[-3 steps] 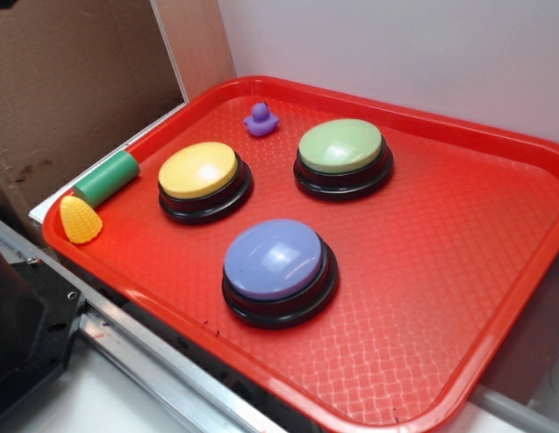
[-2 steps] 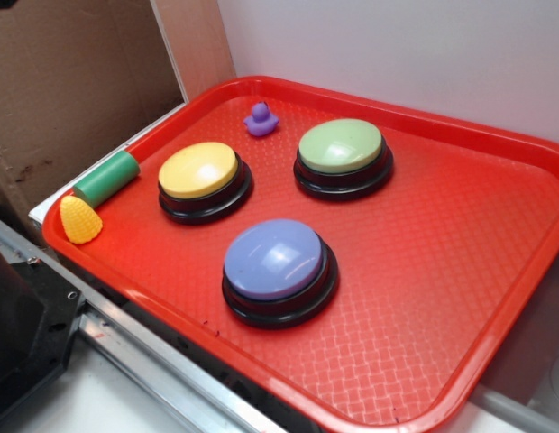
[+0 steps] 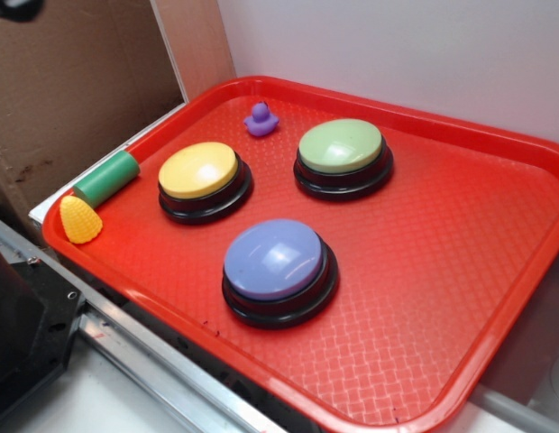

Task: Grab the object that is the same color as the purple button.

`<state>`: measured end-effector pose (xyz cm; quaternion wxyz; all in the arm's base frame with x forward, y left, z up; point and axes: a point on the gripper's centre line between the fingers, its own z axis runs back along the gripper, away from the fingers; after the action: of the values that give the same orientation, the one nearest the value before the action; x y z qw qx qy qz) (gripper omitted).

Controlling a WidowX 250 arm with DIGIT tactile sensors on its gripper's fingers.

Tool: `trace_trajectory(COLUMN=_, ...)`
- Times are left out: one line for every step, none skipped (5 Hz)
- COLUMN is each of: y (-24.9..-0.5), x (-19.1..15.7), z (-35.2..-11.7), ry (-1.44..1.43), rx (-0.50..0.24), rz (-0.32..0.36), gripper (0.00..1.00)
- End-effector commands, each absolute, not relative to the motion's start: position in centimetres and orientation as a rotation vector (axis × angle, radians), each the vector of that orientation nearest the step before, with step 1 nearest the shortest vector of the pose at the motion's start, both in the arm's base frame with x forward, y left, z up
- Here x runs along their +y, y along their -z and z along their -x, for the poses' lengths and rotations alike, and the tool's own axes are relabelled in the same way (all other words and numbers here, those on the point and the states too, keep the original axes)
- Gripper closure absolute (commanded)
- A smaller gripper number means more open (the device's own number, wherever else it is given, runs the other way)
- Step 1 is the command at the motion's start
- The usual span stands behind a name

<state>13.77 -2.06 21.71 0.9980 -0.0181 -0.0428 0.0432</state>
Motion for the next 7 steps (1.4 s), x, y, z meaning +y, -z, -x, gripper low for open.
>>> trace_trajectory(y=-18.3, x=-2.5, z=-18.6, ry=-0.212, rx=-0.208, rz=0.097, gripper=0.00)
trace_trajectory(y=-15.8, x=-1.7, z=-21.4, ry=-0.386, rx=-0.234, rz=0.067, gripper=0.00)
trace_trajectory(y=-13.8, x=-1.3, z=-24.0, ry=-0.508, rx=-0.265, rz=0.058, gripper=0.00)
trace_trajectory(y=-11.8, x=-0.5, z=-27.2, ry=-0.658, rx=-0.324, rz=0.046, gripper=0.00)
trace_trajectory(y=-10.3, x=0.6, z=-29.0, ry=-0.737, rx=-0.330, rz=0.038, gripper=0.00)
trace_trajectory(y=-8.9, x=1.4, z=-30.5, ry=-0.793, rx=-0.355, rz=0.005, gripper=0.00)
trace_trajectory(y=-7.7, x=2.3, z=-31.8, ry=-0.841, rx=-0.382, rz=-0.017, gripper=0.00)
